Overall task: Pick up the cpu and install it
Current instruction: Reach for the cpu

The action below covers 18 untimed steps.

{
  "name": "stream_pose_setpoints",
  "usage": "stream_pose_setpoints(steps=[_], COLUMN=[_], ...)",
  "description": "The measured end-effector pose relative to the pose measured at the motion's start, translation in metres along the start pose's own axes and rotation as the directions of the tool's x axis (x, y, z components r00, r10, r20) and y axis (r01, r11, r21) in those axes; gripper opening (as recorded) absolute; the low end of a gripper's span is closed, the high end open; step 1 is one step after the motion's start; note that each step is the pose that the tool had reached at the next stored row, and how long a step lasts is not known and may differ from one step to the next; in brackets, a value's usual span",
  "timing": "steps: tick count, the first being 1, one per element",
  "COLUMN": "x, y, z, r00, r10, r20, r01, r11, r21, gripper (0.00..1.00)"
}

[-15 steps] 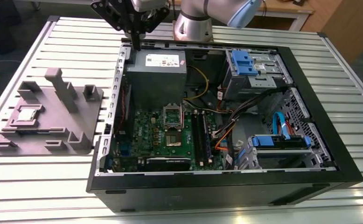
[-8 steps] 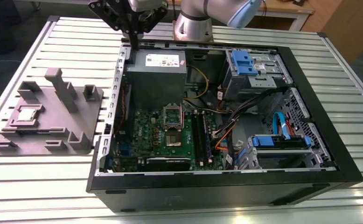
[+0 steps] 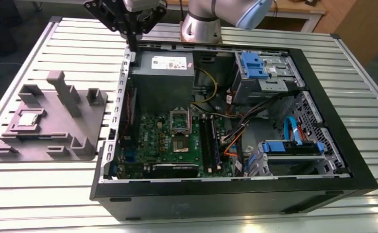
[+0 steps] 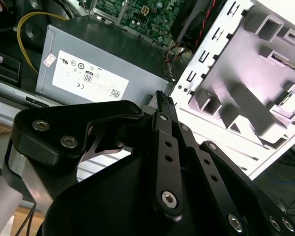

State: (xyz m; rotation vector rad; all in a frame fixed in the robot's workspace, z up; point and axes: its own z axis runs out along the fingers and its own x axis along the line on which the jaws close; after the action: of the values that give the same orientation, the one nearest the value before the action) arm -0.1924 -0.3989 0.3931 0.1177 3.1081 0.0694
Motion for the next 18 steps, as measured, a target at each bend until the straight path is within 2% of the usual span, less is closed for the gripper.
stream_pose_setpoints(steps=[8, 18], x=[0.0076, 0.0109], y=[-0.0006, -0.0008], z=[-0.0002, -0.0004], r00=[1.0000, 1.0000], r10=[0.000, 0.000], r20=[0.0010, 0.0009], r01=[0.000, 0.000], r11=[1.0000, 1.0000], r21=[-0.0005, -0.0004], gripper=[0.10, 0.10])
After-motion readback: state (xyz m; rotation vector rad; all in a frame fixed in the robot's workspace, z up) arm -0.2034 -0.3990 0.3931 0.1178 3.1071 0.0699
